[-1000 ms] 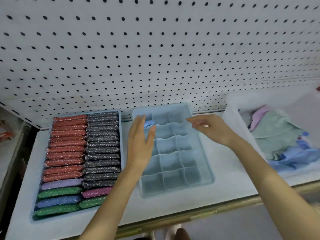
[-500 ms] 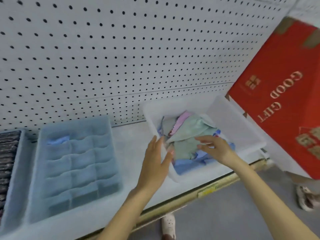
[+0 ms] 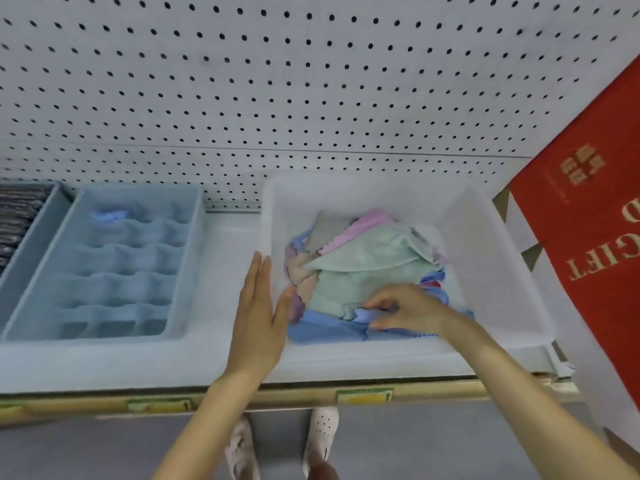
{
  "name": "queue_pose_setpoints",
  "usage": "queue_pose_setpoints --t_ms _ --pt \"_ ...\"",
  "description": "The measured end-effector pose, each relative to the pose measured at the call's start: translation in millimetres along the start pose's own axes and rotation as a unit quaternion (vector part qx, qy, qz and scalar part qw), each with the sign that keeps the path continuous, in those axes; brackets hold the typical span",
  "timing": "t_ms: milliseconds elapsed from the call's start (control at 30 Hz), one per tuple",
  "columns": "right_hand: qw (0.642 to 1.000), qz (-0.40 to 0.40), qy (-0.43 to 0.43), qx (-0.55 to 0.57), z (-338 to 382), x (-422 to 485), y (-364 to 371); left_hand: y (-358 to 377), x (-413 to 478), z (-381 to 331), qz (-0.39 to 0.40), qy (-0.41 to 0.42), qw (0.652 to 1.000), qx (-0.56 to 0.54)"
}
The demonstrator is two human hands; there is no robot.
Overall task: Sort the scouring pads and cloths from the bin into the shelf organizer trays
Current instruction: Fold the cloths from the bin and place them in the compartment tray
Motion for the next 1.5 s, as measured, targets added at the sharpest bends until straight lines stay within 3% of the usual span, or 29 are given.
queue_pose_setpoints --t_ms 100,167,233,333,433,600,667,900,1033,1167,1333,1433,1500 --pt "0.99 -0.055 -0.067 -0.115 15 11 -9 -2 -2 -1 -0.006 -0.002 0.999 0.044" --pt "0.994 -0.061 -0.082 -0.044 23 9 -14 -8 -7 -5 -0.021 0.005 0.997 0.079" --pt "0.988 -0.083 -0.085 0.096 31 -2 -25 -16 -14 -18 -0.03 0.017 0.997 0.069" --pt "0.96 -0.145 -0.117 0.206 57 -31 -57 -20 -15 -52 0.007 0.047 0.997 -0.059" --pt "0.934 -0.194 -0.147 0.261 91 -62 -89 -17 -6 -85 0.054 0.078 0.988 -0.119" --pt "0.889 -0.242 -0.207 0.329 144 -98 -126 -16 11 -136 0.123 0.137 0.976 -0.114" --pt "0.878 -0.251 -0.218 0.344 160 -107 -138 -15 15 -146 0.143 0.124 0.975 -0.113" --pt "0.872 -0.267 -0.179 0.369 167 -124 -168 -57 23 -149 0.097 0.087 0.971 -0.202" --pt "0.868 -0.225 -0.158 0.414 152 -122 -168 -98 30 -142 0.069 0.101 0.958 -0.261" --pt "0.851 -0.108 -0.182 0.481 159 -123 -162 -127 36 -136 0.033 0.07 0.941 -0.331" --pt "0.882 0.037 -0.184 0.432 175 -122 -152 -155 38 -150 -0.016 0.064 0.936 -0.346" --pt "0.902 0.037 -0.151 0.403 170 -121 -151 -167 40 -153 -0.037 0.057 0.935 -0.349" --pt "0.911 -0.014 -0.121 0.395 161 -116 -157 -172 41 -154 -0.044 0.058 0.937 -0.342"
Point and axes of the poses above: each hand's wrist, its own x-axis towards the middle knuckle, its own y-axis out of the palm, z = x × y, the point moved 9 cm from there along x, towards the middle knuckle, and after that the axes turned 11 degrees about x, right-handed, at the moved point
